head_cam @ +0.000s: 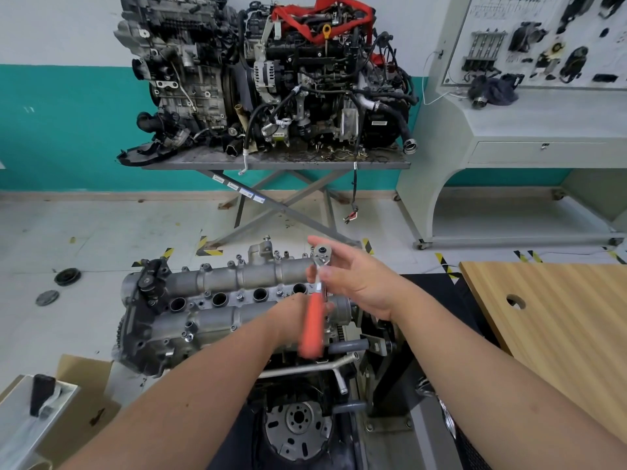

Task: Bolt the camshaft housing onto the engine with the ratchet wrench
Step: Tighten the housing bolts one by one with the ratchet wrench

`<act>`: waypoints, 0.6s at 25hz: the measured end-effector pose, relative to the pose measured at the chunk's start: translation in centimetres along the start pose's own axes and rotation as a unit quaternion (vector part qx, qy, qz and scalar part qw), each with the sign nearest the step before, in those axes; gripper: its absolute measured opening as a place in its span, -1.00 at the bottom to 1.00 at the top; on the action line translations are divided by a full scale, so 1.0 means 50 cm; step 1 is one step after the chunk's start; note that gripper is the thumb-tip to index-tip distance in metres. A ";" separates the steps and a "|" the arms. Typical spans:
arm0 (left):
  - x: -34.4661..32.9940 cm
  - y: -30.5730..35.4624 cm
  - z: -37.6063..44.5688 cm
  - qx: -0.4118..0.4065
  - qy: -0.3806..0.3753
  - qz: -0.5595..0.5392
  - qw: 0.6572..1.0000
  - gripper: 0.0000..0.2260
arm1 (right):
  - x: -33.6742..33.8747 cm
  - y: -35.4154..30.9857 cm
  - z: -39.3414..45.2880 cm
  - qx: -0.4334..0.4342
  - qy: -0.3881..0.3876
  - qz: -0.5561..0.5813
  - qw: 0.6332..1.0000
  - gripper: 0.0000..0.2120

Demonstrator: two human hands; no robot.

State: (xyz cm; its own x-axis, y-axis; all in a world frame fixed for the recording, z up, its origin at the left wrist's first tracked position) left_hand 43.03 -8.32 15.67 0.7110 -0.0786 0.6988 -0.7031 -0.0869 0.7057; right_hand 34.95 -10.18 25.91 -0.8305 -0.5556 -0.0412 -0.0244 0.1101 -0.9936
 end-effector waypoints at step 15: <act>0.008 -0.009 0.005 0.019 0.031 0.029 0.999 -0.59 | -0.010 0.003 0.013 -0.086 0.092 0.317 0.940 -0.74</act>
State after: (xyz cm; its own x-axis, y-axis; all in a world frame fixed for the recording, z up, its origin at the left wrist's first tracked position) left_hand 43.65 -8.54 15.61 0.6659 -0.0239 0.7456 -0.7422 -0.1214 0.6591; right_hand 35.73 -10.44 25.71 -0.7899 -0.1840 -0.5849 0.4315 0.5110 -0.7434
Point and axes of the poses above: each hand's wrist, its own z-axis towards the middle knuckle, its own x-axis out of the back of the hand, y = z × x, the point moved 9 cm from there along z, towards the middle knuckle, and after that the axes turned 15 degrees about y, right-handed, at the moved point
